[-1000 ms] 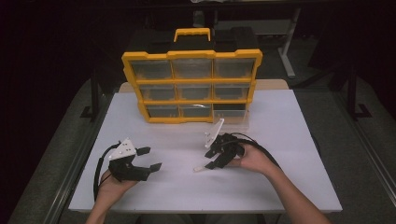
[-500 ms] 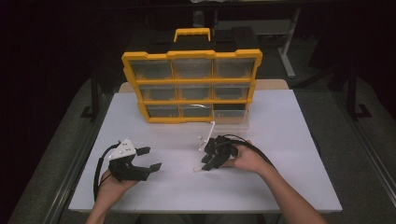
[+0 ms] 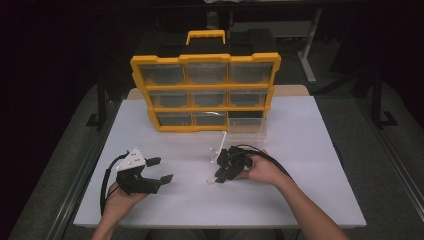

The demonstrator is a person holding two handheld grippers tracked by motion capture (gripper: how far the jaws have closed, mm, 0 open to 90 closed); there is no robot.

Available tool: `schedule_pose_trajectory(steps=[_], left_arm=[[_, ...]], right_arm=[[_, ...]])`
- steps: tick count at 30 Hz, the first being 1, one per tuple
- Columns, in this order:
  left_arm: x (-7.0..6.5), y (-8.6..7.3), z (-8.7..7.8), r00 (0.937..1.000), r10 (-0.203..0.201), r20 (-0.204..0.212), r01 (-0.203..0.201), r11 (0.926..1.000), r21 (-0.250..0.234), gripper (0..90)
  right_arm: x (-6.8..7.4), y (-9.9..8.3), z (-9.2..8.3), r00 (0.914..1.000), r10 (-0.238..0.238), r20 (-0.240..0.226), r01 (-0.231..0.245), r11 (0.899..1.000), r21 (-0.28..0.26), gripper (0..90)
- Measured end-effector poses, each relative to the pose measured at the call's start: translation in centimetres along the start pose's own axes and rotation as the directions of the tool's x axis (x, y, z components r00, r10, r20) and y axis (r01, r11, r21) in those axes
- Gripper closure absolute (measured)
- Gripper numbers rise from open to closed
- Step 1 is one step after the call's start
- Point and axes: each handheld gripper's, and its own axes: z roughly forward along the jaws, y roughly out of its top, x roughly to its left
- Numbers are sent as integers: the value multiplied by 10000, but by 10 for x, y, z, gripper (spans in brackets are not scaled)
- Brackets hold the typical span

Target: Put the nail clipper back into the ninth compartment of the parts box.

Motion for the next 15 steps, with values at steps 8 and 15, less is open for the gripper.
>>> schedule_pose_trajectory(steps=[8,15], left_arm=[[0,0,0,10000,35,6,-35,10000,28,237],[0,0,0,10000,18,21,-18,10000,40,237]], right_arm=[[-4,-2,1,9997,-240,-56,239,9996,-125,756],[-6,-2,0,9997,-104,-231,100,9998,-169,758]])
